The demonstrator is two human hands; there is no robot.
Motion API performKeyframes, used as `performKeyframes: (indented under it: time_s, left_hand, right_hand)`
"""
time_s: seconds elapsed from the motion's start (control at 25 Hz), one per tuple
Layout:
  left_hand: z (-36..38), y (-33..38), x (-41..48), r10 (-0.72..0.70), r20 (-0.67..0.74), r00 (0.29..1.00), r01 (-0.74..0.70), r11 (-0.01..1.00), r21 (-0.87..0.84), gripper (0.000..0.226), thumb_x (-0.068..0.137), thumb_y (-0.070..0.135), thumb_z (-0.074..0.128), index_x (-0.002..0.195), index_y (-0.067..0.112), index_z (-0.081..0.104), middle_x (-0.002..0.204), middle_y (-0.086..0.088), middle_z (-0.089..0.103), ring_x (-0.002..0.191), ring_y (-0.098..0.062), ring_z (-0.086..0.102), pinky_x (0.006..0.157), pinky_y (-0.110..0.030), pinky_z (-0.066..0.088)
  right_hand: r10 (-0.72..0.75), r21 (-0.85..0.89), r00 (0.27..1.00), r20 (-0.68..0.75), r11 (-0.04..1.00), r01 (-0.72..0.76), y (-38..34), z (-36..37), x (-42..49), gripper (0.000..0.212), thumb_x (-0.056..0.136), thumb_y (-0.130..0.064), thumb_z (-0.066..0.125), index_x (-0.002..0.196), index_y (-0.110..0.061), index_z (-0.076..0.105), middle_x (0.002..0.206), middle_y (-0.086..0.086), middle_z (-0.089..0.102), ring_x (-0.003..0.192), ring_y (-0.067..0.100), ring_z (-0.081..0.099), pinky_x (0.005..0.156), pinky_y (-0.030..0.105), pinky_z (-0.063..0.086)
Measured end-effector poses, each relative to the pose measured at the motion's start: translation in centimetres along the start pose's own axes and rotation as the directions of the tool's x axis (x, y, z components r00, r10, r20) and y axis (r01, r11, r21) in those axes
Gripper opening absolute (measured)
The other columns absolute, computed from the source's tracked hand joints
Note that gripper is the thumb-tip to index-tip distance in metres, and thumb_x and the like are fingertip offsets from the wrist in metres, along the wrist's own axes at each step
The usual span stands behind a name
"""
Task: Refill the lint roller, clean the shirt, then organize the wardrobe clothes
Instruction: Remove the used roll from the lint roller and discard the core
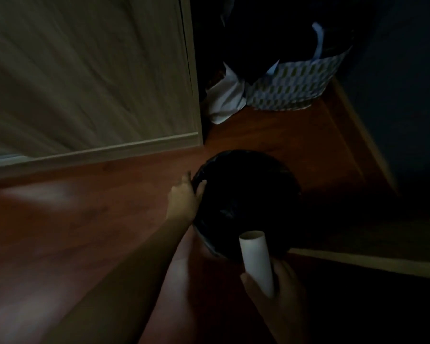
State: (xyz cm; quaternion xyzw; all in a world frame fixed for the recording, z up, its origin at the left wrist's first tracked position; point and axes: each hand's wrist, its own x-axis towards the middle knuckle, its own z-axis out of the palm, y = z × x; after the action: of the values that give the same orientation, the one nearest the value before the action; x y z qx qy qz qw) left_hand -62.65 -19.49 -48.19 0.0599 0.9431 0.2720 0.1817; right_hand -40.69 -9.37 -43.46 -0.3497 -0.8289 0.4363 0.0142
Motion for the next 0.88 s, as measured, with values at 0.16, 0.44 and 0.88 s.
performKeyframes:
  time_s: [0.16,0.44,0.88]
  left_hand:
    - [4.2,-1.1,3.4,-0.04,0.02,0.999,0.038,0.996,0.075,0.046,0.099,0.034,0.041,0.131,0.0,0.037,0.115,-0.027,0.058,0.101,-0.044,0.057,0.076,-0.042,0.044]
    - [4.4,-1.0,3.5,0.027,0.019,0.999,-0.029,0.988,0.152,0.026,0.102,0.023,0.032,0.107,-0.001,0.041,0.1,-0.026,0.059,0.091,-0.046,0.056,0.068,-0.038,0.031]
    - [3.6,-0.1,3.3,-0.051,0.056,0.997,0.042,0.986,0.159,0.049,0.098,0.042,0.035,0.128,0.003,0.033,0.124,-0.024,0.053,0.107,-0.044,0.054,0.073,-0.041,0.039]
  right_hand:
    - [-0.006,0.001,0.997,0.078,1.0,0.006,1.5,3.4,4.3,0.084,0.057,-0.082,0.051,0.113,-0.02,0.063,0.097,-0.007,0.064,0.083,0.008,0.063,0.063,0.019,0.049]
    - [0.111,-0.099,0.984,0.14,0.99,-0.097,4.0,7.1,12.1,0.057,0.085,-0.052,0.052,0.126,-0.013,0.048,0.107,0.01,0.063,0.089,0.024,0.062,0.071,0.032,0.052]
    - [0.045,-0.218,0.982,0.186,0.976,-0.004,1.8,5.7,12.3,0.06,0.093,-0.047,0.04,0.141,-0.013,0.032,0.137,0.013,0.046,0.122,0.028,0.047,0.094,0.033,0.042]
